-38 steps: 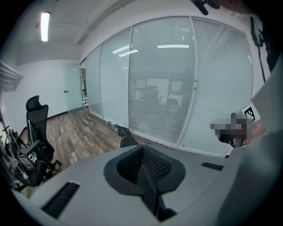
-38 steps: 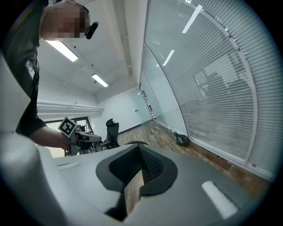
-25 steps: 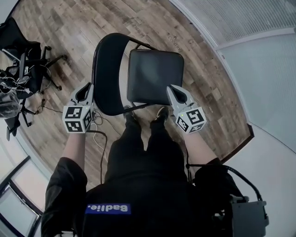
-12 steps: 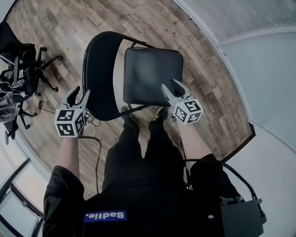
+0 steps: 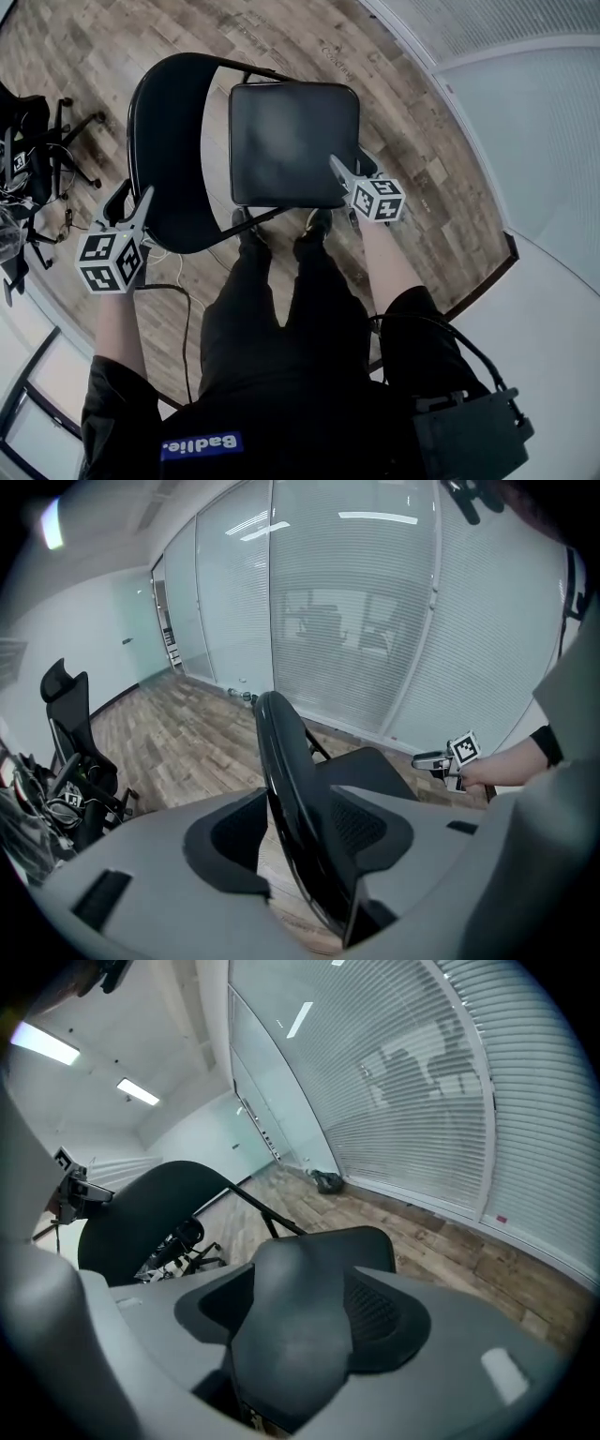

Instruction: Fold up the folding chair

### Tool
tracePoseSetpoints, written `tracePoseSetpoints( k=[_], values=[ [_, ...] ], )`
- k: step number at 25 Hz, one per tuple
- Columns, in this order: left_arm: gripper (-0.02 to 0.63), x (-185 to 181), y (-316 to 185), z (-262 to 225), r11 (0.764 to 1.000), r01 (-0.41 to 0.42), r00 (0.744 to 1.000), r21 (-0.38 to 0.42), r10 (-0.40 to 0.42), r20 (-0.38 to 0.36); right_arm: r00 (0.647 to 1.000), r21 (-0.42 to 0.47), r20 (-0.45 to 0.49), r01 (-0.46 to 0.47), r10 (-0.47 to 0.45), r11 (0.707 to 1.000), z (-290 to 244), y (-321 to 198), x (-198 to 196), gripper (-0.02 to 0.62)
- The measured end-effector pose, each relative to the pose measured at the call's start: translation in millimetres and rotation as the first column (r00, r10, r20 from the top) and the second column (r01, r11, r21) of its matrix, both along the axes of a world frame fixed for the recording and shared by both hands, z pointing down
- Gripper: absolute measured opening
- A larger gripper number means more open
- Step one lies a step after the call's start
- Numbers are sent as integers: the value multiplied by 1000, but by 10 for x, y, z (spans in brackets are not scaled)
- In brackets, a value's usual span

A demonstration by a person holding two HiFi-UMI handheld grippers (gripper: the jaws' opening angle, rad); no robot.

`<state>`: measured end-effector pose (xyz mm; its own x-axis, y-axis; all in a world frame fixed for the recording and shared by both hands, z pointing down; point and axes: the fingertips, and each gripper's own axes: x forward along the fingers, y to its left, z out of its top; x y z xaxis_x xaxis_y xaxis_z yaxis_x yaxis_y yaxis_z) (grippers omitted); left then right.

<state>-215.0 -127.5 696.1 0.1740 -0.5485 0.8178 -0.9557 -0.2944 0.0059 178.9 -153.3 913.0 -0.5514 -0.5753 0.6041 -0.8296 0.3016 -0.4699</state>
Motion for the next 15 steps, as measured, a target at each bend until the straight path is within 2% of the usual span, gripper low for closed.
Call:
tracePoseSetpoints(
  k=[5,8,15],
  values=[
    [195,11,-15,111,1000,-7,1000,-24,8,20,999,-68,-37,-31,29,997,546,4,323,285],
    [195,37,-55,194,999,-15,1000,-37,16,17,998,-107,-28,-61,59,992,853,-1,493,303],
    [199,37,-85,274,999,-2,1000,-48,1,-8,981,-250,99,-140,169,958,1590,43,711,356]
  ],
)
